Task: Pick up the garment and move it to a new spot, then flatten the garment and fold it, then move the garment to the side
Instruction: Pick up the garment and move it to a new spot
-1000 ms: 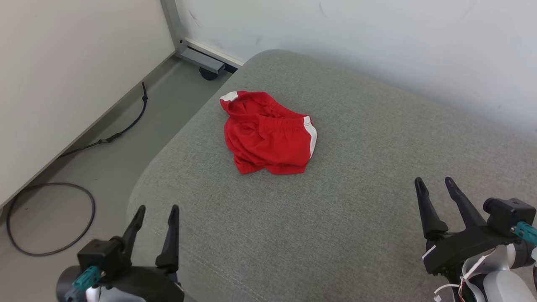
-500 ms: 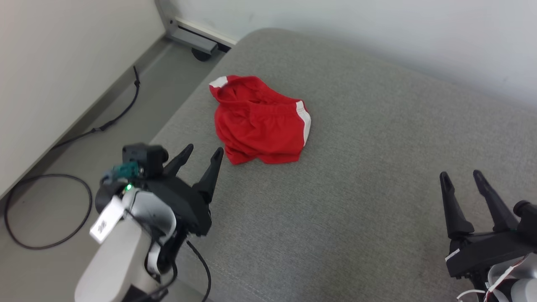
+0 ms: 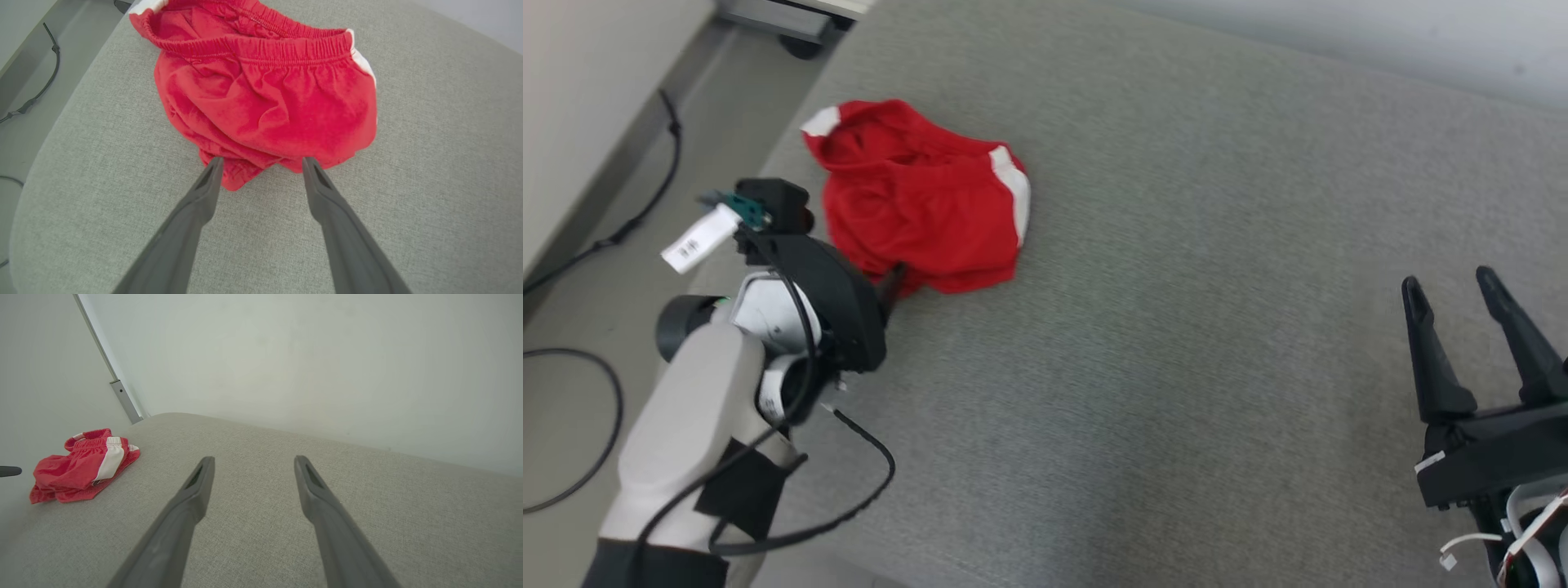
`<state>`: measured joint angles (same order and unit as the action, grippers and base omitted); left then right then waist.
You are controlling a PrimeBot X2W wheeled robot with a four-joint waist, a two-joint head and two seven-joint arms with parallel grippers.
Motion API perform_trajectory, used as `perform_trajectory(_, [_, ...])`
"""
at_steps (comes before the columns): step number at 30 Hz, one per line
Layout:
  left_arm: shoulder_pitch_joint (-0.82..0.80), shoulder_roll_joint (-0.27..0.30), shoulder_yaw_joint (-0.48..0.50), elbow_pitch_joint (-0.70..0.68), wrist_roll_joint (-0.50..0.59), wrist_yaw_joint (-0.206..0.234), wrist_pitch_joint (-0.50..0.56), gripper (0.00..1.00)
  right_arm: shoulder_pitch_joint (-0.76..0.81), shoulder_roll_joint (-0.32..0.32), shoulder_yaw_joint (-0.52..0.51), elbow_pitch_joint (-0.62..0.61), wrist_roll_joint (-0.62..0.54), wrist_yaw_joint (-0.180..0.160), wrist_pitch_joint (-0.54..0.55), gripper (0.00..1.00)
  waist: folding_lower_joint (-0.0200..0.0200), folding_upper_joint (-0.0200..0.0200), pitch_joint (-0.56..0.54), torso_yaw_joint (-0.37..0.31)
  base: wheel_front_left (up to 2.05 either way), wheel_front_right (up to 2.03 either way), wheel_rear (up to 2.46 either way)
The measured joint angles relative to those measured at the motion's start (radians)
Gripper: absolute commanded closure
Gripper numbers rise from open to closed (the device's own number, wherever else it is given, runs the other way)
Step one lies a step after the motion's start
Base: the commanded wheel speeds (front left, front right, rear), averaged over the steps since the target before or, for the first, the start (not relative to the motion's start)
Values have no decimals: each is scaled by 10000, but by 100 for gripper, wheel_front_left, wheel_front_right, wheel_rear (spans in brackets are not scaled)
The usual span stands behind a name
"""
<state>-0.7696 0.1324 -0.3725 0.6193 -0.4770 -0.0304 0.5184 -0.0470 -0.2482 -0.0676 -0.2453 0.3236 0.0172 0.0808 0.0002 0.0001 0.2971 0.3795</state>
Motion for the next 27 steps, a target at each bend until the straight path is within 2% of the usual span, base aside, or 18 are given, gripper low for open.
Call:
perform_trajectory(10, [-967,67,8,1174,261,673,709,0,-291,-211,-203,-201,-17,-8,261,0,-1,0,863,-1077,0,0,0])
perform_trajectory(11, [-1038,21,-6,1235,284,757,709,12,-283,-219,-276,-224,-17,-10,261,0,0,0,936,-1150,0,0,0])
perform_trajectory(12, [-1038,21,-6,1235,284,757,709,62,-283,-219,-276,-224,-17,-10,261,0,0,0,936,-1150,0,0,0])
perform_trajectory(13, [-1131,-31,-44,1361,293,773,709,100,-284,-228,-316,-221,-17,-21,261,0,-1,0,998,-1211,0,0,0])
perform_trajectory(22, [-1539,-192,-291,2034,472,782,731,100,-451,-203,-272,33,-12,-96,326,0,-2,0,915,-1338,0,0,0])
perform_trajectory(27, [-1870,-372,-295,2171,483,732,280,100,-545,-40,-190,330,36,-96,232,0,-2,-1,575,-1295,0,0,0])
